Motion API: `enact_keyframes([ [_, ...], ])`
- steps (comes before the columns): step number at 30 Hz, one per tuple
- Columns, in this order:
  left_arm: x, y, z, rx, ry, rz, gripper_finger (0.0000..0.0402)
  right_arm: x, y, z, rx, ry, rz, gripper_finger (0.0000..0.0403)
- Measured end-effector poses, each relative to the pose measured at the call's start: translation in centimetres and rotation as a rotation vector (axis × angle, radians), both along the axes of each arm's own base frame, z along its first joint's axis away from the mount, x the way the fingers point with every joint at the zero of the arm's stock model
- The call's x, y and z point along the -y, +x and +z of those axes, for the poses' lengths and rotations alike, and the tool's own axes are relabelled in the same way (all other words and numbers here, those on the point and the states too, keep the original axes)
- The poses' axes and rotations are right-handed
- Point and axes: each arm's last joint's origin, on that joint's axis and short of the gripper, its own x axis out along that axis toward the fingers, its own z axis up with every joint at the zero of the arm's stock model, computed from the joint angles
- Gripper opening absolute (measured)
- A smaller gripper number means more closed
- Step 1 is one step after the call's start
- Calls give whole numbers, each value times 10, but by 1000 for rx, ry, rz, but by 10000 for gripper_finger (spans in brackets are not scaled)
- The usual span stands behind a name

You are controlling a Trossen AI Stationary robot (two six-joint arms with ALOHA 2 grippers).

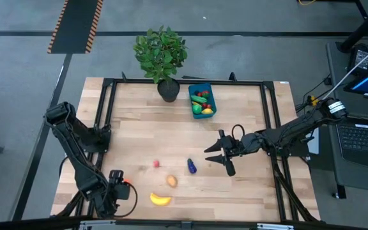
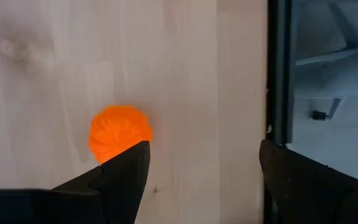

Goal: Pick and placing Produce into tupperware
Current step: Put the pumpkin into the blue bin

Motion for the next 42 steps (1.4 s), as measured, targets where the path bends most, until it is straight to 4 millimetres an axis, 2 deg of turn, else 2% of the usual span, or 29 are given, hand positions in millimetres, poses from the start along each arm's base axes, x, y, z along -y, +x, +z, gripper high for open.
enact_keyframes([
  [11,1,0,0,9,-8,8,291,0,0,0,0,-2,1,158],
  [24,-2,4,0,130,70,100,289,0,0,0,-1,-2,1,159],
  [35,6,8,-42,7,242,81,289,0,0,0,-1,-2,0,159],
  [42,4,6,-55,-58,328,73,289,1,0,0,0,-4,-23,159],
])
